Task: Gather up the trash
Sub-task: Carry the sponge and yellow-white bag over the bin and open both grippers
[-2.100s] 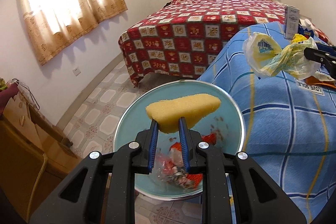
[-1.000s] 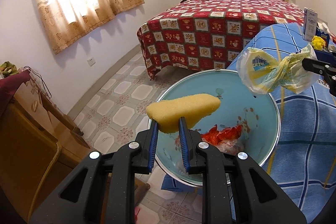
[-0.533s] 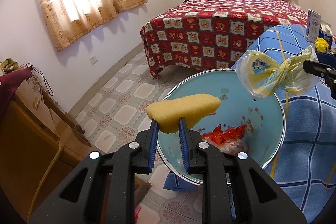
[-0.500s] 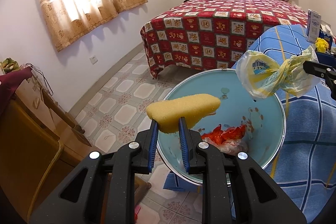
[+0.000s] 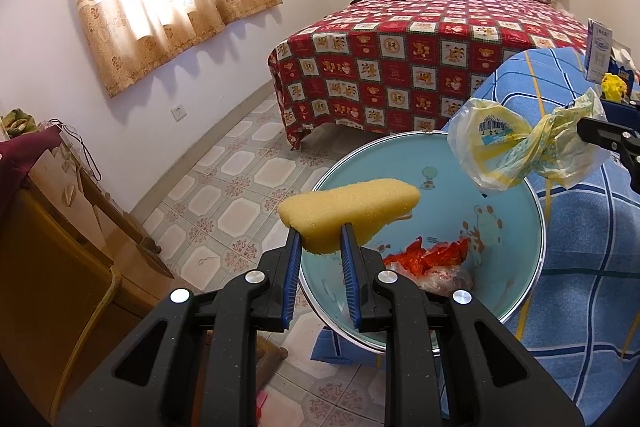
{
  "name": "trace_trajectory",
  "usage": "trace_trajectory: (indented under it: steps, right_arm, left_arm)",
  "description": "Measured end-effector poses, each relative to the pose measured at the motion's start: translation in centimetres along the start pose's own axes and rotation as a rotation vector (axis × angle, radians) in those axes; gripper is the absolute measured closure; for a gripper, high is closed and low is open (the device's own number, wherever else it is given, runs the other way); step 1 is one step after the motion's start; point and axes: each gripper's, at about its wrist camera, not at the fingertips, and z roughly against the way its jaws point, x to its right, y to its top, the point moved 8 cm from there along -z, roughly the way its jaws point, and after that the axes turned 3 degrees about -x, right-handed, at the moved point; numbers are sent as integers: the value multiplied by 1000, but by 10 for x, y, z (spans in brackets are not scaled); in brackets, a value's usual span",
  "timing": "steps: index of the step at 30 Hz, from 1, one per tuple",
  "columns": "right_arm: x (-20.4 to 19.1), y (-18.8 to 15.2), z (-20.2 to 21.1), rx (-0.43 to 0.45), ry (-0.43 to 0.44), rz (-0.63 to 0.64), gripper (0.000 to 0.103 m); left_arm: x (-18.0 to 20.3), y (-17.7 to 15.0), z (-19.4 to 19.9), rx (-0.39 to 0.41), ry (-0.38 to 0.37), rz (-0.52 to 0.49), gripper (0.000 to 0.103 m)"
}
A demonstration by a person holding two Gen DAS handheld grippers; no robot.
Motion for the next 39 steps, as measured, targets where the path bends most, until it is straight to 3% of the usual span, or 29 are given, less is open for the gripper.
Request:
trace_trajectory:
  steps: [34, 39]
  right_arm:
    - [-19, 9, -4, 2, 37, 39, 71]
    - [-26, 9, -6, 0, 60, 45, 64]
  left_arm:
    - [-1, 2, -1, 3, -2, 10, 83]
    - [3, 2, -1, 2, -12, 12, 79]
